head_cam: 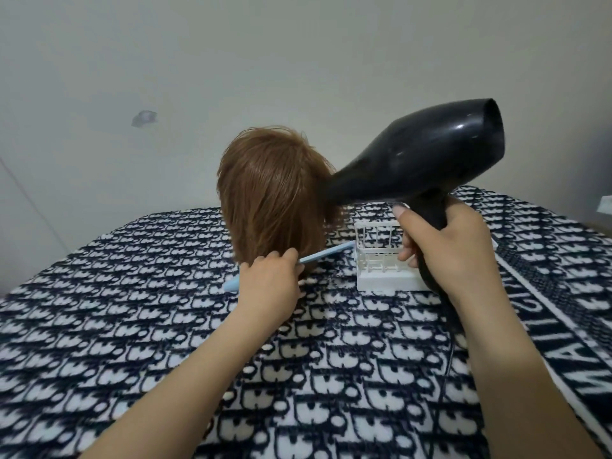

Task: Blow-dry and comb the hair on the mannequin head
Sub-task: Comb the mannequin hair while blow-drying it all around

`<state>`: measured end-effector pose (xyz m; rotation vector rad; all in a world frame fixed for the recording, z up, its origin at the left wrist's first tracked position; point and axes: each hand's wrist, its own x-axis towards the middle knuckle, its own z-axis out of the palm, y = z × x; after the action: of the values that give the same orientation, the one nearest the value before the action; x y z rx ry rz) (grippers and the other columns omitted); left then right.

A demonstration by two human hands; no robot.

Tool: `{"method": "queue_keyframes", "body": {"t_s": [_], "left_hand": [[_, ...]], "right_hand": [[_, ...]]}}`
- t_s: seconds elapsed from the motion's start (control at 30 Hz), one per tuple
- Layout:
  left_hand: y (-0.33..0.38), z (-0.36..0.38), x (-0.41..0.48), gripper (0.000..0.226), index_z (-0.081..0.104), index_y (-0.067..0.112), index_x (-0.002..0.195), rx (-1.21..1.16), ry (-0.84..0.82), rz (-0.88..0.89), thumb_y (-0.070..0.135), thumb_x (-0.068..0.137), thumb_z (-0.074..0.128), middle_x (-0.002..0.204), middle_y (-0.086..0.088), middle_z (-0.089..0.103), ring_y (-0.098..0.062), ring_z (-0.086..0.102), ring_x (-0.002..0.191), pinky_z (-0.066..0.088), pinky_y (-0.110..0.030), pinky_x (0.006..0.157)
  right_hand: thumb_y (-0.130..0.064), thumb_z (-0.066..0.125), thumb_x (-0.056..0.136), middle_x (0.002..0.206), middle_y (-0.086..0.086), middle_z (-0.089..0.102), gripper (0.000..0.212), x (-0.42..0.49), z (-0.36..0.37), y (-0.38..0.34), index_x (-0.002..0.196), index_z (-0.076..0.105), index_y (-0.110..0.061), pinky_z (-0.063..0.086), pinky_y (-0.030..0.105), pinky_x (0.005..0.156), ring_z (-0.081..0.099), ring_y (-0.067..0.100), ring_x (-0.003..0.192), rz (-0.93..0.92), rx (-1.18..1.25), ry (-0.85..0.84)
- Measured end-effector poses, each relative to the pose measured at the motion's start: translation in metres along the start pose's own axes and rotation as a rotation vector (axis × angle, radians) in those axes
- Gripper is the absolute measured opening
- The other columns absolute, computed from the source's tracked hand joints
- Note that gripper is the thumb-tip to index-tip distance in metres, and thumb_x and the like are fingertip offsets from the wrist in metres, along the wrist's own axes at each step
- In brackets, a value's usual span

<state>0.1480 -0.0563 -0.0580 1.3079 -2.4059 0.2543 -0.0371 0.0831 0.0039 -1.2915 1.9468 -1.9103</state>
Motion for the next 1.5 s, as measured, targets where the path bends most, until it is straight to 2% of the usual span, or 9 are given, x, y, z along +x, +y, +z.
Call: {"method": "queue_keyframes", "body": {"t_s": [0.17, 0.3, 0.47, 0.77, 0.87, 1.07, 1.2, 1.33, 1.5], "left_hand": [[-0.012, -0.016, -0.007, 0.022, 0.039, 0.02, 0.085, -0.183, 0.149, -0.019, 0.036, 0.1, 0.032, 0.078, -0.001, 0.053, -0.029, 0.054, 0.072, 0.043, -0.041, 0.064], [-0.022, -0.024, -0.015, 0.025, 0.042, 0.018, 0.084, -0.452, 0.279, -0.103, 0.033, 0.101, 0.032, 0.067, -0.001, 0.053, -0.022, 0.051, 0.059, 0.036, -0.037, 0.049], [-0.022, -0.027, -0.012, 0.031, 0.05, 0.015, 0.086, -0.79, 0.309, -0.3, 0.035, 0.102, 0.032, 0.071, 0.0, 0.053, -0.017, 0.049, 0.062, 0.037, -0.037, 0.055], [-0.021, -0.047, 0.002, 0.028, 0.048, 0.01, 0.086, -1.353, 0.146, -0.534, 0.03, 0.103, 0.038, 0.066, -0.004, 0.055, -0.02, 0.051, 0.054, 0.049, -0.033, 0.052], [-0.022, -0.052, 0.004, 0.025, 0.049, 0.006, 0.101, -1.515, 0.144, -0.574, 0.029, 0.103, 0.041, 0.074, -0.007, 0.062, -0.019, 0.059, 0.055, 0.056, -0.031, 0.055], [-0.014, -0.049, 0.015, 0.03, 0.042, 0.006, 0.123, -1.826, 0.118, -0.641, 0.028, 0.102, 0.043, 0.095, -0.019, 0.069, -0.027, 0.073, 0.076, 0.06, -0.035, 0.067], [-0.005, -0.046, 0.026, 0.033, 0.039, 0.005, 0.128, -1.934, 0.096, -0.687, 0.026, 0.103, 0.04, 0.091, -0.017, 0.071, -0.027, 0.074, 0.076, 0.06, -0.037, 0.067], [0.002, -0.041, 0.035, 0.035, 0.038, 0.011, 0.132, -1.978, 0.078, -0.715, 0.031, 0.102, 0.042, 0.09, -0.016, 0.072, -0.025, 0.074, 0.076, 0.06, -0.039, 0.068], [0.005, -0.027, 0.04, 0.036, 0.038, 0.013, 0.133, -1.992, 0.006, -0.85, 0.03, 0.101, 0.044, 0.087, -0.017, 0.071, -0.027, 0.073, 0.072, 0.061, -0.04, 0.067]], "right_hand": [[-0.028, 0.068, 0.094, 0.056, -0.002, 0.065, 0.018, -0.005, -0.002, -0.006, 0.079, 0.063, -0.019, 0.052, 0.023, 0.046, 0.065, 0.012, 0.047, -0.011, 0.179, -0.058], [-0.028, 0.069, 0.094, 0.058, 0.0, 0.067, 0.016, -0.007, 0.001, -0.009, 0.082, 0.063, -0.02, 0.052, 0.022, 0.046, 0.066, 0.012, 0.046, -0.061, 0.121, -0.049], [-0.031, 0.069, 0.092, 0.06, -0.001, 0.07, 0.013, -0.01, 0.011, -0.009, 0.084, 0.063, -0.023, 0.053, 0.026, 0.049, 0.066, 0.01, 0.045, -0.098, 0.062, -0.074], [-0.033, 0.07, 0.093, 0.061, -0.01, 0.07, 0.015, -0.022, 0.033, -0.01, 0.083, 0.06, -0.027, 0.047, 0.015, 0.052, 0.065, 0.004, 0.046, -0.15, -0.062, -0.081], [-0.032, 0.069, 0.092, 0.059, -0.001, 0.07, 0.012, -0.021, 0.042, -0.021, 0.085, 0.062, -0.025, 0.051, 0.02, 0.05, 0.066, 0.009, 0.046, -0.105, 0.019, -0.153], [-0.037, 0.069, 0.091, 0.057, 0.0, 0.068, 0.016, -0.006, 0.054, -0.059, 0.085, 0.062, -0.024, 0.049, 0.022, 0.046, 0.064, 0.009, 0.046, -0.225, -0.141, -0.174], [-0.035, 0.07, 0.09, 0.053, -0.014, 0.067, 0.021, 0.005, 0.057, -0.087, 0.078, 0.058, -0.023, 0.037, 0.01, 0.04, 0.061, 0.0, 0.041, -0.299, -0.28, -0.232], [-0.041, 0.069, 0.087, 0.05, -0.008, 0.065, 0.024, 0.014, 0.065, -0.108, 0.081, 0.06, -0.02, 0.037, 0.016, 0.04, 0.061, -0.005, 0.043, -0.351, -0.402, -0.227], [-0.034, 0.07, 0.087, 0.053, -0.034, 0.061, 0.023, 0.02, 0.072, -0.119, 0.072, 0.055, -0.024, 0.035, 0.007, 0.038, 0.058, -0.011, 0.044, -0.374, -0.431, -0.27]]}}
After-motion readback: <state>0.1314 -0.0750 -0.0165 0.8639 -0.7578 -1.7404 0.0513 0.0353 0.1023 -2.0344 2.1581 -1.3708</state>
